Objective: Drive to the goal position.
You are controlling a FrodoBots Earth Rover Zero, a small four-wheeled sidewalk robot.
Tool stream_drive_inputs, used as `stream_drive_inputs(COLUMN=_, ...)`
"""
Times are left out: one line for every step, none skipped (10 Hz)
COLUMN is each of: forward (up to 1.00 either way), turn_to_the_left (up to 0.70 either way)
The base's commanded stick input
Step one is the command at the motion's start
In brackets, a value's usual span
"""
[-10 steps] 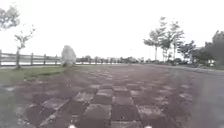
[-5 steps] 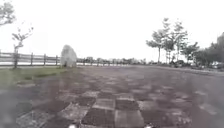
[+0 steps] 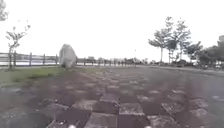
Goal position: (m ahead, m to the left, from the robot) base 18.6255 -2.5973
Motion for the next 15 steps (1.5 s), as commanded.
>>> stream_drive_inputs(forward=1.00, turn_to_the_left=0.00)
stream_drive_inputs(forward=1.00, turn_to_the_left=0.00)
stream_drive_inputs(forward=1.00, turn_to_the_left=0.00)
stream_drive_inputs(forward=1.00, turn_to_the_left=0.00)
stream_drive_inputs(forward=1.00, turn_to_the_left=0.00)
stream_drive_inputs(forward=1.00, turn_to_the_left=0.00)
stream_drive_inputs(forward=1.00, turn_to_the_left=0.00)
stream_drive_inputs(forward=1.00, turn_to_the_left=0.00)
stream_drive_inputs(forward=1.00, turn_to_the_left=0.00)
stream_drive_inputs(forward=1.00, turn_to_the_left=0.00)
stream_drive_inputs(forward=1.00, turn_to_the_left=0.00)
stream_drive_inputs(forward=1.00, turn_to_the_left=0.00)
stream_drive_inputs(forward=1.00, turn_to_the_left=0.00)
stream_drive_inputs(forward=1.00, turn_to_the_left=0.00)
stream_drive_inputs(forward=1.00, turn_to_the_left=0.00)
